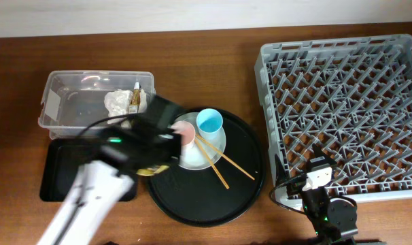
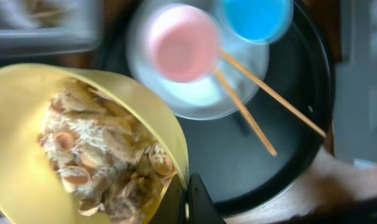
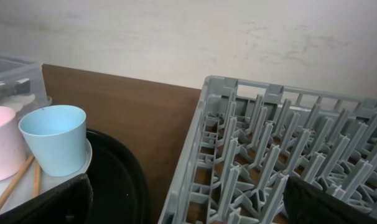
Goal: Sort waste into correct bins and load items into the dishwasher rack
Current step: 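Tip the yellow bowl over the black tray to dump the scraps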
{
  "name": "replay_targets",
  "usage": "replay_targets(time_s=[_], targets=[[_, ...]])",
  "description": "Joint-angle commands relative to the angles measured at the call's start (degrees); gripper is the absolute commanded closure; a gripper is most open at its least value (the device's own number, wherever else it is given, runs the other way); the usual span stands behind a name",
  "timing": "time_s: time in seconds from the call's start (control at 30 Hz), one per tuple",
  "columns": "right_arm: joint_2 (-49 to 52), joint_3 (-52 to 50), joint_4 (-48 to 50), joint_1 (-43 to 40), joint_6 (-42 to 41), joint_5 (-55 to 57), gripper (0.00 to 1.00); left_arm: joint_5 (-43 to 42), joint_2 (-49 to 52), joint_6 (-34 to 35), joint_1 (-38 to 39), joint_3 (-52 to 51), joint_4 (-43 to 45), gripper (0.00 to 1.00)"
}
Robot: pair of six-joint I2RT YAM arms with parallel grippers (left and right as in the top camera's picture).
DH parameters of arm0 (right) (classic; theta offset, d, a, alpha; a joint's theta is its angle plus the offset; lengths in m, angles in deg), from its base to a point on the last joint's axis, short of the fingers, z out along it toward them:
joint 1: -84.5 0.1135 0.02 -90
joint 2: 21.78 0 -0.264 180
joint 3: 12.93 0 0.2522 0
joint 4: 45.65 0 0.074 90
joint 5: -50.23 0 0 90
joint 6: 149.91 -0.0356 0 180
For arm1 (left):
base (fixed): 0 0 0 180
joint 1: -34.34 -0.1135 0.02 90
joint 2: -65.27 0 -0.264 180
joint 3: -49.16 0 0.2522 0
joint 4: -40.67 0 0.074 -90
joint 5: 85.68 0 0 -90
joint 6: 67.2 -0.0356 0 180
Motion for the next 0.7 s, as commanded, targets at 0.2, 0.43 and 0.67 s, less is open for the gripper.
replay_targets(time_s=[0.2,0.43,0.67], targets=[[-0.4,-0.3,-0.3,0.1,-0.5,0.7,0.01,-23.4,-4.5,-16.7,-36.8,-0.3,-1.1,1.00],[-0.4,-0.3,-0.2,0.1,-0.5,0.7,0.01,-34.2,-4.5,-20.8,-50.1,-5.7,0.6,1.00],[-0.4,-0.3,-0.2,0.1,-0.5,0.5,0.01,-47.7,-4.5,-20.8,-59.5,-16.5,11.1,1.00]])
